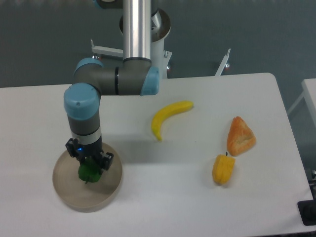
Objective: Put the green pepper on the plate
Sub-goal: 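Lower the green pepper onto the plate and open the gripper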
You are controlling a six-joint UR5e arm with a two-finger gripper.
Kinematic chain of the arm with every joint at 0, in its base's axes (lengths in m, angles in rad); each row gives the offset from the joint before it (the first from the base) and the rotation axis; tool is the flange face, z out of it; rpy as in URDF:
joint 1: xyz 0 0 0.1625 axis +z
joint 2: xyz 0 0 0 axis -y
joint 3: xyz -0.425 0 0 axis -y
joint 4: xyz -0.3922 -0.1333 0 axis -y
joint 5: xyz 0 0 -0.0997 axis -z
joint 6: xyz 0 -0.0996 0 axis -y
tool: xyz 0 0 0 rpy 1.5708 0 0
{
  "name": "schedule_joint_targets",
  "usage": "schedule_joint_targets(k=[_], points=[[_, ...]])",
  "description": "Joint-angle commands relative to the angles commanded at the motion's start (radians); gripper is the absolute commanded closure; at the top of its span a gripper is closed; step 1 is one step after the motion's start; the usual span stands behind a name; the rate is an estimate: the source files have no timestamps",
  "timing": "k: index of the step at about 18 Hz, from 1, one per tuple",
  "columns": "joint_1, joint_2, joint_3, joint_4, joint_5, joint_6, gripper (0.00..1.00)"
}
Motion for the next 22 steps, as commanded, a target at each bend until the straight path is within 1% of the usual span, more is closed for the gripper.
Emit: schedule_joint_targets(k=[8, 11, 12, 13, 14, 15, 18, 22], points=[[-0.005, -0.015, -0.003, 0.003, -0.002, 0.012, 0.67], [-0.005, -0.014, -0.005, 0.003, -0.002, 0.012, 0.64], [-0.005, -0.014, -0.005, 0.003, -0.002, 0.014, 0.51], [-0.005, -0.011, -0.005, 0.003, -0.002, 0.014, 0.31], [-0.005, -0.009, -0.003, 0.003, -0.002, 0.014, 0.07], [-0.005, -0.006, -0.003, 0.002, -0.002, 0.015, 0.00], [-0.005, 0.001, 0.002, 0.000, -0.002, 0.015, 0.00], [0.000, 0.029, 0.009, -0.002, 0.000, 0.018, 0.00]])
